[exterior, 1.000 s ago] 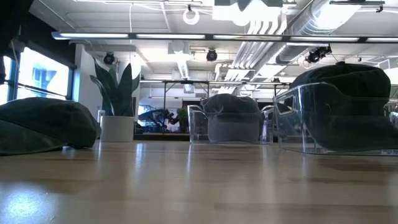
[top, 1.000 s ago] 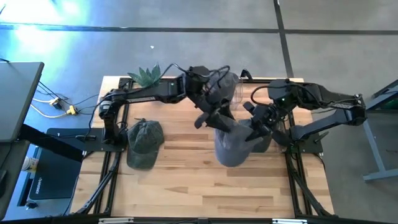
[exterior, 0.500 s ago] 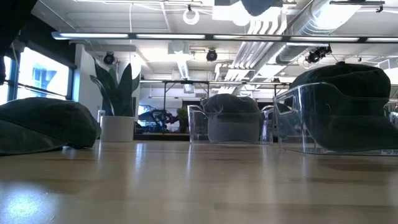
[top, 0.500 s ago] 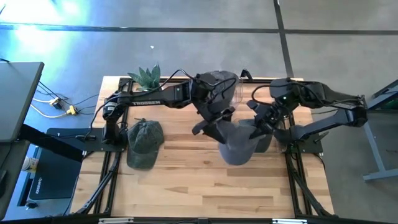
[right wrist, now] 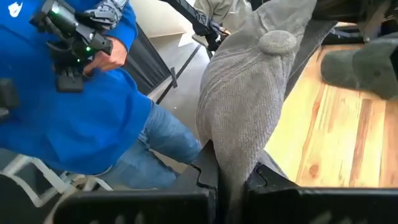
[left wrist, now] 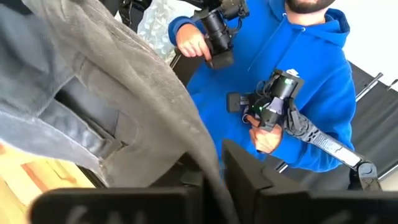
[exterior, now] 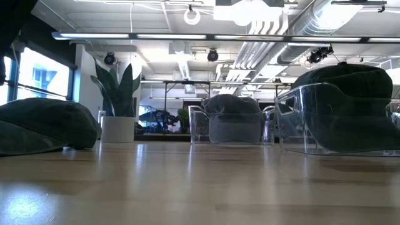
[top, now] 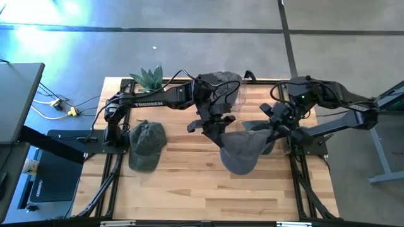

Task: Pick & Place hat
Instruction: Put the gray cap into the top transparent bin

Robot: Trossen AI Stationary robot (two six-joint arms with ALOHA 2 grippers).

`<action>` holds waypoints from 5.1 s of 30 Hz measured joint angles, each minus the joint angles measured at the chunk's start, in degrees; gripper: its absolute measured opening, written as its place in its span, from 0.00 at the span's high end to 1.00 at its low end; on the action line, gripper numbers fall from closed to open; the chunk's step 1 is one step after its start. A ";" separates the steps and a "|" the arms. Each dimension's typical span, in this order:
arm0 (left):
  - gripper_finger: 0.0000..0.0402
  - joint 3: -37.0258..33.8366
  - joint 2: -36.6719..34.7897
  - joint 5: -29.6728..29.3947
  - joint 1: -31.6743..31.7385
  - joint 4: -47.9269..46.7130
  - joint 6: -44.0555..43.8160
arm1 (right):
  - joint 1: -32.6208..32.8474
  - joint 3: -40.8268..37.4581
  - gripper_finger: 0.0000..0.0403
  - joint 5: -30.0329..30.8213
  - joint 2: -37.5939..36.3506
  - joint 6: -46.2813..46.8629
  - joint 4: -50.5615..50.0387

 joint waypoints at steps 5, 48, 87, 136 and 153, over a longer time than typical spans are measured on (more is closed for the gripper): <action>0.98 0.00 -0.01 0.41 1.18 0.64 0.50 | 0.00 0.00 0.99 2.09 1.46 -3.83 1.64; 1.00 -0.26 5.83 -38.51 27.70 -36.57 62.02 | -32.95 -0.07 0.99 38.43 27.75 -23.16 9.36; 0.62 0.51 7.69 -41.68 36.39 -29.86 49.80 | -45.91 -0.04 0.68 24.32 36.01 -11.99 6.89; 0.62 3.38 12.00 -37.88 37.27 -22.89 40.11 | -55.89 -0.02 0.98 -4.87 46.08 -21.17 14.92; 0.62 3.39 11.93 -56.37 33.09 -27.78 39.00 | -58.11 -0.07 0.54 8.02 43.42 -9.48 23.60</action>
